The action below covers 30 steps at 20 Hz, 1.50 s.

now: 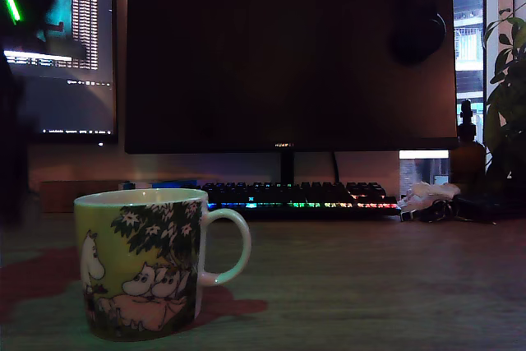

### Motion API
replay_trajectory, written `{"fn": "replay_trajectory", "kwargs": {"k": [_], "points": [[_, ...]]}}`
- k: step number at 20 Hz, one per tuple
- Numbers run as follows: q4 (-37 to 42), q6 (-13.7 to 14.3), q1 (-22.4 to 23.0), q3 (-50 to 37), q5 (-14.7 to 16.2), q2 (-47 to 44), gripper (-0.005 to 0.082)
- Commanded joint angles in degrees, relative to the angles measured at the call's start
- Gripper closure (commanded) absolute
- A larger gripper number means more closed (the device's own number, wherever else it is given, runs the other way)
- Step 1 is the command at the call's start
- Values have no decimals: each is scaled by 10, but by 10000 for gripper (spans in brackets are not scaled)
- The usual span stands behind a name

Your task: Pick up the coffee capsules on the table and drop them inside the coffee cup

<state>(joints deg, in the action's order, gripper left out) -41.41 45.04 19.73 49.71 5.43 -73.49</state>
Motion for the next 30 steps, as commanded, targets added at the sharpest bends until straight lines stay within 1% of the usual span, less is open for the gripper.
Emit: {"fn": "replay_trajectory", "kwargs": {"k": [1,2,4,5,6,7,8,9,10,11,12,13,15,16,17,18,19,20,21,23,27,28,29,30], "points": [[2,-24,-1,6,8,27,537],[2,-28,-1,6,8,41,537],[-10,-55,-1,6,8,65,537],[-17,-56,-1,6,10,73,537],[-23,-78,-1,6,11,80,537],[-25,-99,-1,6,26,84,537],[-24,-112,-1,6,41,89,537],[-22,-115,-1,6,58,91,537],[-19,-134,-1,6,76,92,537],[-18,-146,-1,6,101,94,537],[-14,-146,-1,6,123,94,537],[-7,-148,-1,6,134,94,537],[15,-157,-1,6,184,94,537],[30,-157,-1,6,205,94,537],[45,-165,-1,5,222,94,537],[63,-171,-1,4,249,94,537],[76,-171,-1,2,268,94,537],[84,-177,-1,1,277,94,537],[92,-180,-1,-1,295,94,537],[107,-181,-1,-10,318,93,537],[147,-187,0,-52,339,93,537],[161,-189,3,-64,349,93,537],[182,-202,9,-76,349,94,537],[205,-207,17,-90,349,94,537]]}}
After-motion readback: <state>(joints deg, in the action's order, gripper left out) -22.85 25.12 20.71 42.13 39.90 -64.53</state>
